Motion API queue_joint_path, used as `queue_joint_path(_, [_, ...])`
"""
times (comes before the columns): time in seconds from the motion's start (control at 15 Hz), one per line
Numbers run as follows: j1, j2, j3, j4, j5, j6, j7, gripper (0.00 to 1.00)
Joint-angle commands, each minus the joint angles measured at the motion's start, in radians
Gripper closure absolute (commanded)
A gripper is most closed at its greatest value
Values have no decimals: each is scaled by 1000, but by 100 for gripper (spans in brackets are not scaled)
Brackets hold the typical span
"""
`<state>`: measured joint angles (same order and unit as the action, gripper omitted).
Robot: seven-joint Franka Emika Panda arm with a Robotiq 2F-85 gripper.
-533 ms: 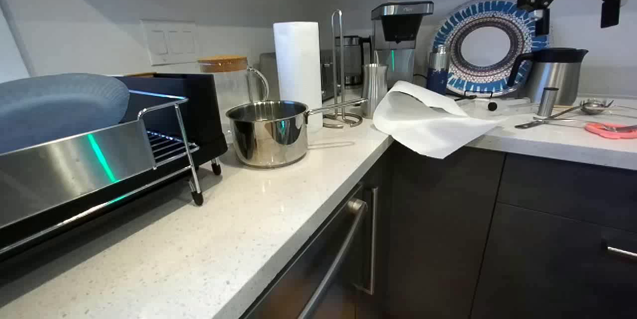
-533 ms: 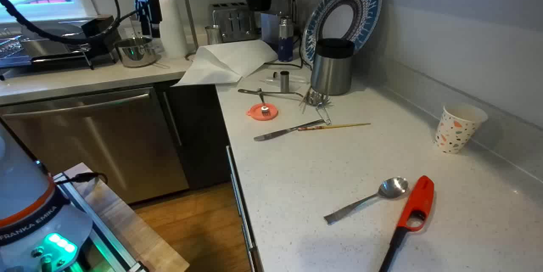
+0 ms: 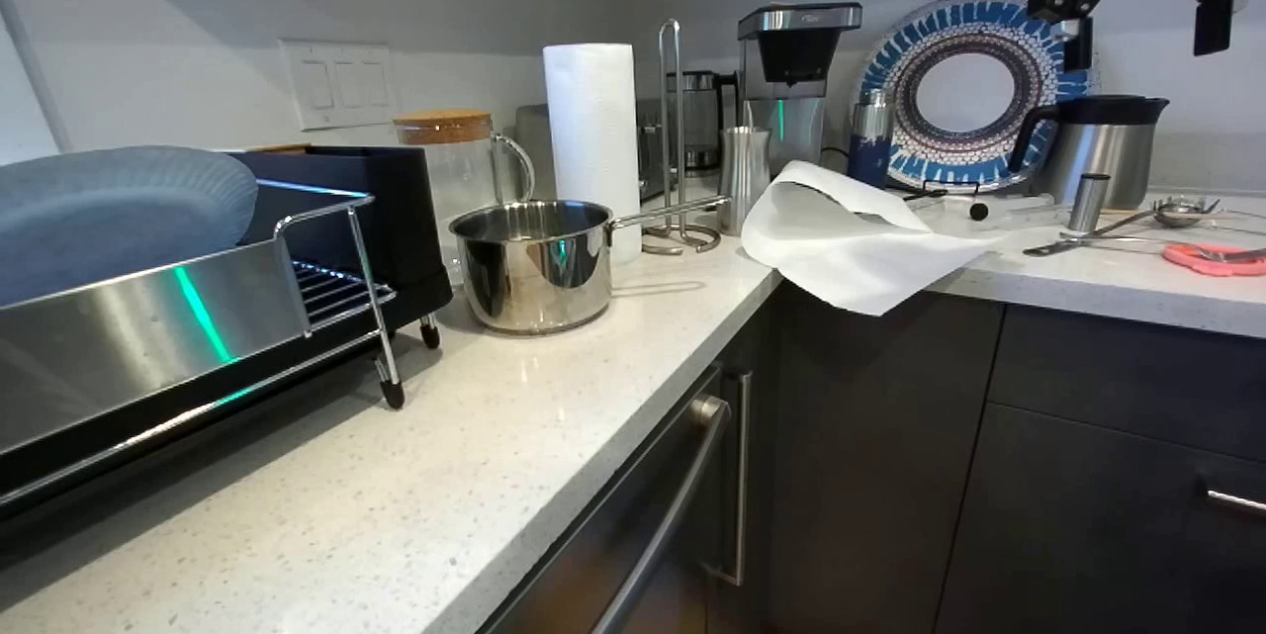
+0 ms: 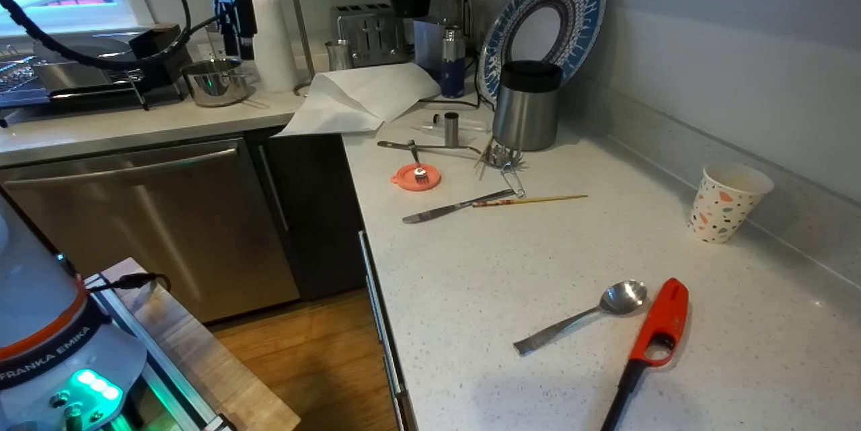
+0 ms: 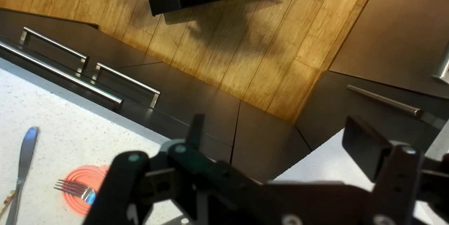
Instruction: Place the strainer on the spoon on the right
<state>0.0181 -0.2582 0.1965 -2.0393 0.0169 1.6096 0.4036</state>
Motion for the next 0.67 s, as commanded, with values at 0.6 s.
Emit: queue_joint_path(0.6, [-28,82,-132,72,-227,108,-271,0])
